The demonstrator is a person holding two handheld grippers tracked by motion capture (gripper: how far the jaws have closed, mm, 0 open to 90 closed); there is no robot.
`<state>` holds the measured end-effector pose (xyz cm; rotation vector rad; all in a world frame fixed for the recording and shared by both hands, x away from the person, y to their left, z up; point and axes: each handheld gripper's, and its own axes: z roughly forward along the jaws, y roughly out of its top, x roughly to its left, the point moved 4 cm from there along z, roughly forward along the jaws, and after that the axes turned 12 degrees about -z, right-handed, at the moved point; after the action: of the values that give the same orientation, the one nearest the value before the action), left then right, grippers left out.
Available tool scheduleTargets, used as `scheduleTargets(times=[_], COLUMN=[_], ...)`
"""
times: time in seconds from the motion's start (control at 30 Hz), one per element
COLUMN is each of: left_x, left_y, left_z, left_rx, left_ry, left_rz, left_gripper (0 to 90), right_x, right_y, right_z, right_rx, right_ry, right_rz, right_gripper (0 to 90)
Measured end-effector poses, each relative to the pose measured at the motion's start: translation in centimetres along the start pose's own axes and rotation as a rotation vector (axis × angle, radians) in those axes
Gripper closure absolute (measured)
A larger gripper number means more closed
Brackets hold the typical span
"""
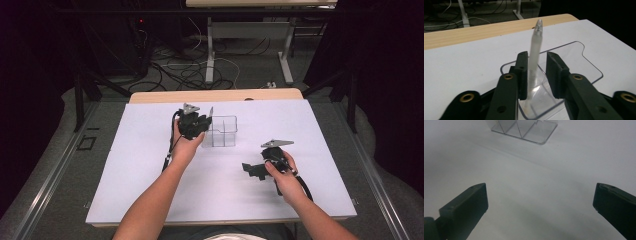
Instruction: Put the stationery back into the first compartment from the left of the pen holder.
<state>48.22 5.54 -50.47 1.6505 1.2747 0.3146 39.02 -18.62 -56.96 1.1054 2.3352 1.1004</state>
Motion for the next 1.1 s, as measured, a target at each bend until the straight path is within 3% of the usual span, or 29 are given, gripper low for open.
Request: scheduleTargets(times=[0.13,0.4,0.6,0.63,0.73,0.97,1.1], left_x=[0.0,0.1,0.3,0.3,0.2,0.3,0.8], left_y=[0.0,-0.4,-0.9,-1.0,-1.3,-2.1,-2.7], left_z=[-1.0,-3.3,-5.1,-5.5,-6.3,-8.2,-9.2], left_rx=[-0.024,-0.007,-0.028,-0.038,-0.031,-0.044,-0.032], left_ry=[-0.023,-0.074,-0.099,-0.101,-0.122,-0.174,-0.198], left_rz=[-0.001,-0.019,0.015,0.019,-0.015,-0.02,-0.079], left_gripper=[62.7,44.7,37.8,35.3,28.5,24.8,20.2], right_x=[0.0,0.0,0.0,0.0,0.0,0.1,0.1], right_y=[0.0,0.0,0.1,0.0,0.0,0.0,0.0], right_z=[0.0,0.1,0.2,0.1,0.0,0.1,0.1], right_rx=[0.005,0.003,-0.017,0.003,0.004,0.009,0.005], right_ry=[0.001,-0.002,-0.003,-0.005,-0.009,-0.007,-0.008], right_rz=[0.006,0.001,0.001,0.001,-0.009,0.005,0.0], right_gripper=[0.0,0.0,0.0,0.0,0.0,0.0,0.0])
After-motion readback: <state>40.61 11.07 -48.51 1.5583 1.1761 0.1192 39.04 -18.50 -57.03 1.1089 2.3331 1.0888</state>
